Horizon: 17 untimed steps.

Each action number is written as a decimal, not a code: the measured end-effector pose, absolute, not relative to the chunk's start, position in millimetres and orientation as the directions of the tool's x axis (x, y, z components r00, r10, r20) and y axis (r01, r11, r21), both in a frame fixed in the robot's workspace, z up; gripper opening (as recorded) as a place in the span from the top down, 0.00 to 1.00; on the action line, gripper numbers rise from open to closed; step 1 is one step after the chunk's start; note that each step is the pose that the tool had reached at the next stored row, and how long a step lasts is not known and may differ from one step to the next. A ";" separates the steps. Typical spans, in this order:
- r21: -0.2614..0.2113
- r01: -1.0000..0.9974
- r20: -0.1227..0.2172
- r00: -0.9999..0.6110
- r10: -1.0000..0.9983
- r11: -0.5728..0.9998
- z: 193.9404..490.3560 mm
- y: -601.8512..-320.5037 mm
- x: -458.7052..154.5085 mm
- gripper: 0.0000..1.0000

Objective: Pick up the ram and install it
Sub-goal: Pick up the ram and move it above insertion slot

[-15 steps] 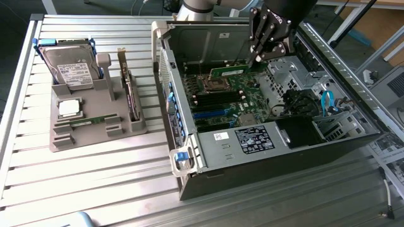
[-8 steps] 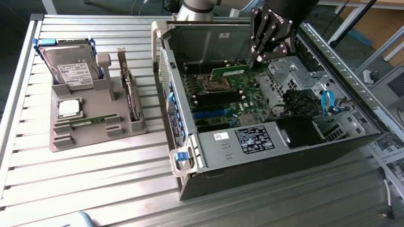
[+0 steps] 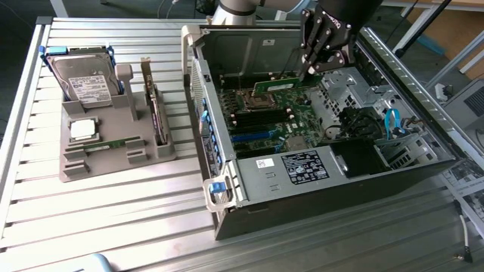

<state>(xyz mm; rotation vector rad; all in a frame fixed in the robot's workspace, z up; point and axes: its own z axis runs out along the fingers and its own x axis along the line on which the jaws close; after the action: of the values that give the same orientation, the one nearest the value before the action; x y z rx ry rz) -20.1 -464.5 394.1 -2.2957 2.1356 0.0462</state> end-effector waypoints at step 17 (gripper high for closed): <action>0.049 -0.996 -0.039 0.070 -0.997 -0.072 393.6 -464.6 -18.9 0.88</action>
<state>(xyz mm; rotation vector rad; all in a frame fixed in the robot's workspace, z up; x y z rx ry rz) -18.9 -464.6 393.6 -2.3044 2.1466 0.0980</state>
